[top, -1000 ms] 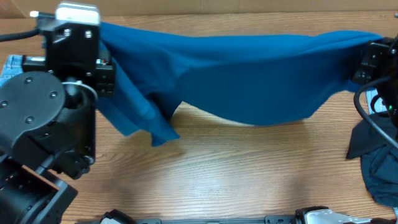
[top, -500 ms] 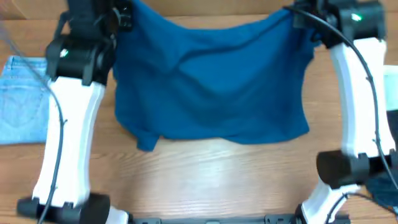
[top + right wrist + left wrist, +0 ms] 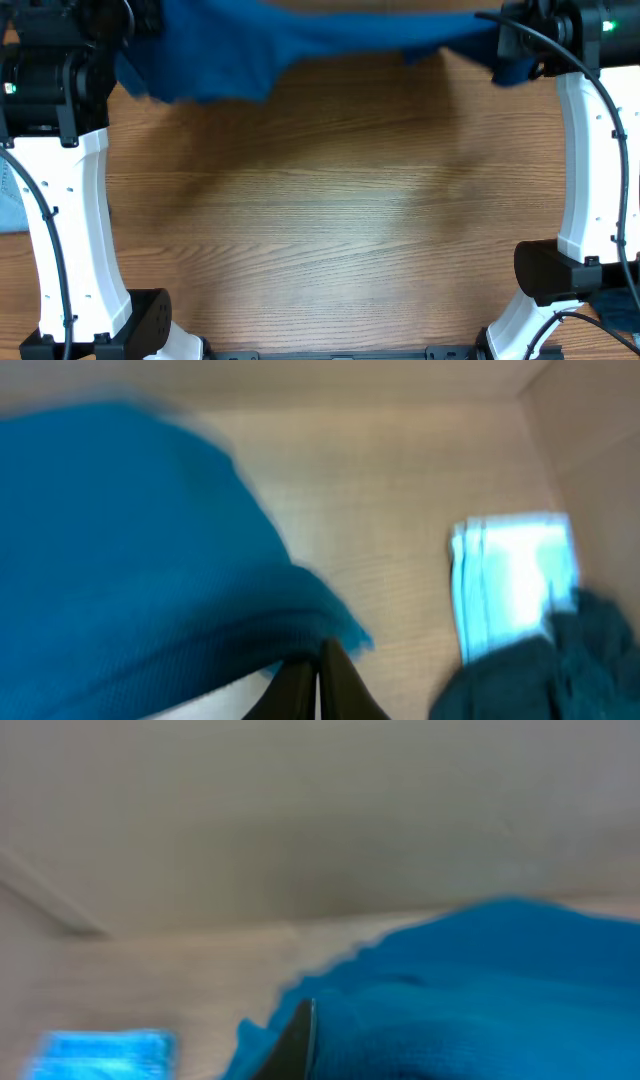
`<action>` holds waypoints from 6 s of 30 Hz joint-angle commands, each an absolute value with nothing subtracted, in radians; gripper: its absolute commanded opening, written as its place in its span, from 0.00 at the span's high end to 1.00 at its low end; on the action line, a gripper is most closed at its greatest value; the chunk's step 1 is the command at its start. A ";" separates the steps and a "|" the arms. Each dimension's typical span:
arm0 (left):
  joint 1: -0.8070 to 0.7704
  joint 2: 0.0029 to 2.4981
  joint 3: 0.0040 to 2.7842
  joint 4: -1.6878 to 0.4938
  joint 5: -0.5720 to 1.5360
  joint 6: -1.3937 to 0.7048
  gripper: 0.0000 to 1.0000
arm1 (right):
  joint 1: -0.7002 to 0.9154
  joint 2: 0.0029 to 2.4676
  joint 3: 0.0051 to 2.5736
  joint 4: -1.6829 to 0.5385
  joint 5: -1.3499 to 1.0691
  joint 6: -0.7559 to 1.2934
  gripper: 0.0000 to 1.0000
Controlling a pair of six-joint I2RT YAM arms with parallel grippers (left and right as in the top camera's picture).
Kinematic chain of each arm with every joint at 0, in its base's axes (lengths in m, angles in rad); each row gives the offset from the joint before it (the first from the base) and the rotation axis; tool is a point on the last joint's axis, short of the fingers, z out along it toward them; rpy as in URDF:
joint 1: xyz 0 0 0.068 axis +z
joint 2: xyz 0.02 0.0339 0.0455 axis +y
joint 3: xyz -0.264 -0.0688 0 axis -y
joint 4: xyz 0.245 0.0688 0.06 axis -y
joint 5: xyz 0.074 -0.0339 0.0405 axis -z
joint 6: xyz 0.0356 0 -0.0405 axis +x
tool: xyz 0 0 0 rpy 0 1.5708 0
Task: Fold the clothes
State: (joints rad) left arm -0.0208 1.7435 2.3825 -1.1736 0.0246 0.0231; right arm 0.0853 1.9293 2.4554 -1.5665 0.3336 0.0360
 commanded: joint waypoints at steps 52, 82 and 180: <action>-0.249 1.888 2.278 -1.361 -0.222 -0.199 0.96 | -0.041 1.806 2.127 -1.252 0.043 -0.011 0.96; -0.205 1.967 2.555 -1.287 -0.168 -0.202 0.96 | -0.039 2.030 2.351 -1.258 0.054 -0.110 0.96; -0.138 1.913 1.967 -1.668 0.094 -0.133 0.50 | -0.403 2.087 1.367 -1.399 -0.420 -0.009 0.18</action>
State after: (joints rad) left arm -0.1322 1.9205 1.9568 -1.6764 0.0864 -0.1532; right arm -0.3614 2.1040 1.4052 -1.4014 -0.4004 0.0036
